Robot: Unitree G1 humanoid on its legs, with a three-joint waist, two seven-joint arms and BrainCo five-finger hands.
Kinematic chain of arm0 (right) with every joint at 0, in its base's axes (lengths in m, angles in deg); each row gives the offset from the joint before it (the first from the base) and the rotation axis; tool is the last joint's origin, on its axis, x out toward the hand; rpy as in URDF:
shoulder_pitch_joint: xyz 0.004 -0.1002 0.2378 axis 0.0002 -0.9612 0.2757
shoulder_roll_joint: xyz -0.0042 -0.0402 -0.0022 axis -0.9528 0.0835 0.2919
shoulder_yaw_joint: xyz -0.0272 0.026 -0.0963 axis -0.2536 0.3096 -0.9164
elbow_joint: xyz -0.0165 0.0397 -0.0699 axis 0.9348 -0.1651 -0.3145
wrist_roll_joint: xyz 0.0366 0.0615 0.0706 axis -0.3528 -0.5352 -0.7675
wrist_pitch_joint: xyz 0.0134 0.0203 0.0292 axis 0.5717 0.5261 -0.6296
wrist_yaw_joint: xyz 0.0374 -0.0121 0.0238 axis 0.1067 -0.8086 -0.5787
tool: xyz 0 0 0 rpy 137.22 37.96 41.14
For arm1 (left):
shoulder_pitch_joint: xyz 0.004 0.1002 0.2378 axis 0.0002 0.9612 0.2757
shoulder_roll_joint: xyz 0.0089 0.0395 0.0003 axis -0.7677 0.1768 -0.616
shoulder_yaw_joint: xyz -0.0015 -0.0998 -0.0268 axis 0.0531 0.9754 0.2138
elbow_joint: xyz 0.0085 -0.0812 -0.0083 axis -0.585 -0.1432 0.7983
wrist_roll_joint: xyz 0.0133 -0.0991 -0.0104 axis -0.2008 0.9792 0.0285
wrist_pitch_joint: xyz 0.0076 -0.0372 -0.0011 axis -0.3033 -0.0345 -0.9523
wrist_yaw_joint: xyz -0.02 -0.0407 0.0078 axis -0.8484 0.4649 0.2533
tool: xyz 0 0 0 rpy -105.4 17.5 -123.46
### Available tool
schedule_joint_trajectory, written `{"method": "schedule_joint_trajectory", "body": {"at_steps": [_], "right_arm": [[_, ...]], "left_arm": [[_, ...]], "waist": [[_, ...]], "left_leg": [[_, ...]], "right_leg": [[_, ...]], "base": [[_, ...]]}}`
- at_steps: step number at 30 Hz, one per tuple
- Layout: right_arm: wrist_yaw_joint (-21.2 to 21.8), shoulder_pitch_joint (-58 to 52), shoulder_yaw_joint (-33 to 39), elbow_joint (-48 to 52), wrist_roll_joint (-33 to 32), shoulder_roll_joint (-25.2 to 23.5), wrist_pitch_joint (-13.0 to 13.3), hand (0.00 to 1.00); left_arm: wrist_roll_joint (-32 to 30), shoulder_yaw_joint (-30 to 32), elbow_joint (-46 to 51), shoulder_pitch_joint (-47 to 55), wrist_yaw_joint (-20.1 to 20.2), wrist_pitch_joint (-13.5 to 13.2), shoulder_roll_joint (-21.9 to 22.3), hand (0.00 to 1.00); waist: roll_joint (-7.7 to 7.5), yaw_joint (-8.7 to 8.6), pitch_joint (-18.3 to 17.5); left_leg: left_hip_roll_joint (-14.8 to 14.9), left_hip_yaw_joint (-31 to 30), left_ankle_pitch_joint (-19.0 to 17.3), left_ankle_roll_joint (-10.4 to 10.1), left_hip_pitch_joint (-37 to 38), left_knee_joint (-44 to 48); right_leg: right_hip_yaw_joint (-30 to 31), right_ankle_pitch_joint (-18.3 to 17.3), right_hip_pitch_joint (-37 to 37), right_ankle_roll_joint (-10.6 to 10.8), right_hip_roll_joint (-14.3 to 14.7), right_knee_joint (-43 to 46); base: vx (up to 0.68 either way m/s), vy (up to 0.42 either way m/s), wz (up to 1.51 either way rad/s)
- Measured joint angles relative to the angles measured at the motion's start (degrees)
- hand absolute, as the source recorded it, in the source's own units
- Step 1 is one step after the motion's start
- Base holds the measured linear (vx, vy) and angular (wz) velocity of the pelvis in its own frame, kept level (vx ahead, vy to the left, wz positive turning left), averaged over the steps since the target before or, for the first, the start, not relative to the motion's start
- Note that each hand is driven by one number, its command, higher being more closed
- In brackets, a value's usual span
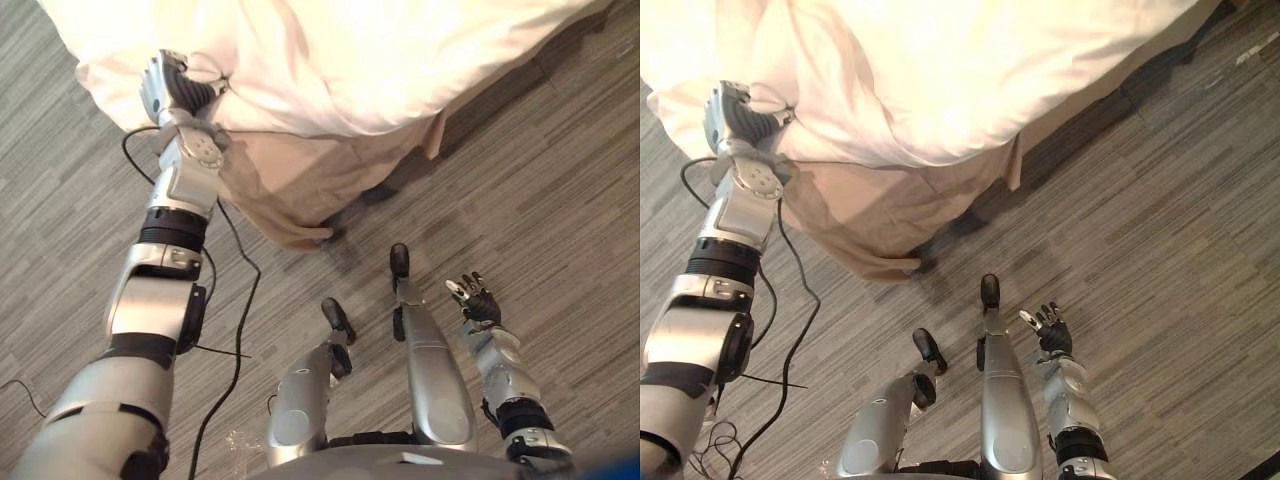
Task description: Tidy the bed and pick cloth on bed and put in laundry
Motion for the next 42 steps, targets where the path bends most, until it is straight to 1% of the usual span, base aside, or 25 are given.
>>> {"method": "schedule_joint_trajectory", "body": {"at_steps": [2,4,5,6,9,10,12,13,15,18,19,20,21,23,24,26,28,31,32,33,34,37,38,39,42], "right_arm": [[0.3,-0.5,0.2,-0.8,0.1,-0.1,-0.7,0.0],[0.3,-0.5,0.5,-2.2,0.1,0.0,-0.7,0.0],[0.3,-0.4,1.1,-5.5,0.4,0.2,-0.8,0.0],[0.2,-0.3,1.4,-6.9,0.5,0.4,-1.0,0.0],[0.0,-0.4,2.7,-13.6,0.6,2.7,-2.1,0.0],[0.0,-0.5,2.9,-14.4,0.7,3.2,-2.3,0.0],[-0.5,-0.7,3.1,-16.5,1.1,4.2,-3.0,0.0],[-0.5,-0.7,3.0,-16.9,1.1,4.2,-3.2,0.0],[-0.9,-1.7,3.0,-17.4,1.2,3.8,-3.4,0.0],[-0.8,-3.9,3.1,-17.4,1.3,3.8,-3.6,0.0],[-0.8,-4.4,3.2,-17.4,1.4,3.8,-3.7,0.0],[-0.7,-5.4,3.6,-17.4,2.0,3.7,-3.9,0.0],[-0.6,-5.8,3.8,-17.4,2.4,3.6,-3.9,0.0],[-0.1,-8.4,4.1,-17.4,3.3,3.6,-4.5,0.0],[0.2,-8.8,4.1,-17.4,3.3,3.5,-4.8,0.0],[1.2,-10.9,4.5,-17.5,3.4,3.0,-5.8,0.0],[1.6,-12.1,4.6,-17.5,3.8,3.0,-6.3,0.0],[2.3,-13.9,6.3,-18.4,5.6,3.0,-7.9,0.0],[2.6,-13.9,6.3,-18.5,5.6,3.0,-8.1,0.0],[3.0,-13.9,6.4,-18.5,5.7,3.0,-8.3,0.0],[3.1,-13.9,6.4,-18.5,5.7,3.0,-8.4,0.0],[3.9,-13.7,6.6,-19.0,7.0,2.5,-8.8,0.0],[4.2,-13.7,6.9,-19.5,7.8,1.9,-8.8,0.0],[4.4,-13.7,6.9,-19.6,7.8,1.2,-8.8,0.0],[5.6,-13.8,7.0,-19.8,7.8,0.8,-8.8,0.0]], "left_arm": [[0.0,-1.3,0.3,0.7,1.1,-2.9,-0.3,1.0],[0.2,-1.3,1.8,2.4,1.2,-4.8,-1.0,1.0],[0.9,-1.2,5.1,5.5,1.4,-7.7,-2.1,1.0],[1.1,-1.2,5.9,6.8,1.7,-9.2,-2.6,1.0],[1.6,-0.5,12.8,15.8,3.5,-16.3,-5.1,1.0],[1.9,-0.2,14.1,17.7,3.8,-17.6,-5.4,1.0],[2.2,1.9,19.1,25.5,5.7,-22.5,-5.6,1.0],[2.2,2.3,20.4,27.5,6.0,-23.6,-5.6,1.0],[2.1,2.5,25.2,34.1,7.2,-27.8,-5.4,1.0],[2.0,3.1,29.0,41.4,9.0,-31.7,-3.6,1.0],[2.0,3.5,29.1,42.4,9.4,-32.2,-2.5,1.0],[2.0,3.9,29.1,43.8,10.2,-32.8,-0.4,0.0],[2.0,3.9,29.1,44.4,10.5,-32.9,0.3,0.0],[2.0,3.9,29.1,48.1,10.9,-33.5,4.5,0.0],[2.0,3.9,29.1,48.8,11.1,-33.6,5.1,0.0],[2.1,4.3,29.0,52.7,12.4,-33.6,7.6,0.0],[2.2,4.8,28.8,54.3,13.1,-33.6,8.8,0.0],[3.3,6.0,26.6,57.7,14.8,-33.8,11.2,0.0],[3.5,6.2,25.6,58.3,14.7,-33.8,11.7,0.0],[4.1,6.2,23.9,59.2,14.7,-33.9,12.4,0.0],[4.6,6.2,23.0,59.6,14.7,-33.9,12.7,0.0],[4.5,6.2,17.2,63.8,12.6,-34.1,13.3,0.0],[4.4,6.7,14.2,66.1,11.3,-34.0,13.3,0.0],[4.3,7.8,10.9,67.7,10.2,-33.9,13.5,0.0],[3.1,12.3,0.9,70.3,5.7,-33.2,15.8,0.0]], "waist": [[0.04,0.08,-0.1],[0.34,-0.18,-0.3],[0.54,-0.26,-0.4],[0.73,-0.35,-0.5],[2.83,-0.5,-2.1],[3.37,-0.45,-2.7],[4.69,-0.23,-5.7],[4.66,-0.14,-6.5],[4.43,-0.15,-8.5],[4.42,0.51,-11.2],[4.41,0.64,-11.7],[4.27,0.82,-12.4],[4.07,0.81,-12.6],[3.3,0.77,-13.1],[3.1,0.81,-13.3],[2.53,1.21,-15.0],[2.41,1.26,-15.6],[2.36,1.63,-18.3],[2.21,1.85,-18.7],[2.01,3.01,-19.0],[1.92,3.32,-19.0],[0.87,4.32,-20.2],[0.04,4.82,-20.7],[-0.61,5.6,-21.0],[-1.82,6.25,-21.7]], "left_leg": [[0.1,-0.6,0.1,0.1,1.8,-0.7],[0.1,-1.6,0.2,0.2,2.8,-0.8],[0.2,-2.7,0.4,0.2,4.8,-1.7],[0.2,-3.3,0.5,0.2,5.4,-1.9],[0.3,-6.5,1.2,-0.2,8.5,-3.4],[0.3,-6.9,1.3,-0.1,8.9,-3.8],[0.2,-8.4,1.3,-0.1,10.3,-4.5],[0.2,-8.6,1.3,-0.1,10.6,-4.6],[0.1,-9.6,1.2,-0.2,13.2,-4.6],[1.1,-10.6,0.3,-0.6,15.7,-4.7],[1.3,-11.0,-0.1,-0.6,15.9,-4.7],[1.8,-11.3,-0.7,-0.6,16.6,-4.8],[1.8,-11.4,-0.8,-0.5,16.9,-4.8],[2.3,-12.7,-0.8,-0.5,18.6,-5.7],[2.4,-12.7,-0.8,-0.5,18.7,-5.7],[3.1,-13.3,-1.0,-0.7,19.3,-6.0],[3.4,-14.1,-1.0,-0.7,19.8,-6.3],[4.1,-15.4,-1.2,-1.1,20.8,-6.6],[4.1,-15.7,-1.2,-1.1,21.0,-6.6],[4.1,-15.7,-1.2,-1.1,21.5,-6.6],[4.1,-15.7,-1.2,-1.1,21.6,-6.6],[3.7,-17.5,-1.2,-1.1,21.5,-6.7],[3.6,-17.8,-1.2,-1.1,21.5,-6.6],[3.2,-18.3,-1.2,-1.1,21.5,-6.6],[2.9,-19.7,-1.1,-0.9,21.5,-6.5]], "right_leg": [[-1.1,-0.9,1.8,0.1,-0.3,0.6],[-2.0,-1.3,3.2,0.1,-0.4,0.5],[-3.1,-1.5,5.5,0.1,-0.4,-0.1],[-3.6,-1.5,6.6,0.1,-0.4,-0.6],[-7.0,-0.8,12.8,0.7,-0.5,-5.1],[-7.4,-0.5,13.7,0.8,-0.4,-6.1],[-8.9,1.2,17.6,1.2,-0.1,-10.7],[-9.1,1.6,18.5,1.2,-0.1,-11.8],[-10.0,2.4,23.1,1.3,0.2,-15.1],[-10.2,2.3,25.4,1.2,1.2,-15.1],[-10.3,2.2,25.8,1.1,1.5,-15.1],[-10.6,1.9,26.5,1.1,2.0,-15.1],[-10.9,1.7,26.9,1.2,2.0,-15.1],[-12.0,0.8,28.5,1.2,2.5,-15.2],[-12.0,0.7,28.7,1.1,2.6,-15.2],[-12.7,0.1,29.3,1.1,3.3,-15.2],[-13.3,-0.4,30.2,1.1,3.6,-15.2],[-14.9,-1.0,31.8,1.0,4.1,-15.2],[-15.1,-1.0,32.1,1.0,4.1,-15.2],[-15.1,-1.0,32.5,1.0,4.1,-15.2],[-15.1,-1.1,32.8,1.0,4.1,-15.2],[-16.4,-1.5,33.4,1.6,3.7,-15.5],[-16.5,-1.6,33.6,1.7,3.6,-15.5],[-16.6,-1.7,33.8,1.8,3.5,-15.5],[-17.9,-2.0,34.5,2.0,2.8,-15.5]], "base": [[0.05,0.018,0.21],[0.06,0.017,0.21],[0.07,0.023,0.27],[0.09,0.031,0.34],[0.08,0.036,0.43],[0.07,0.048,0.38],[0.09,0.047,0.28],[0.08,0.036,0.18],[0.07,0.018,0.12],[0.05,-0.002,-0.05],[0.01,-0.018,-0.08],[0.0,0.0,0.0],[0.0,-0.022,0.1],[-0.01,-0.027,0.17],[0.0,-0.031,0.09],[0.03,-0.034,0.08],[0.07,-0.023,0.2],[0.09,0.002,0.23],[0.05,0.028,0.13],[0.03,0.027,0.05],[0.01,0.031,0.13],[-0.01,0.025,0.27],[-0.03,0.037,0.15],[-0.03,0.045,0.15],[-0.03,0.02,0.2]]}}
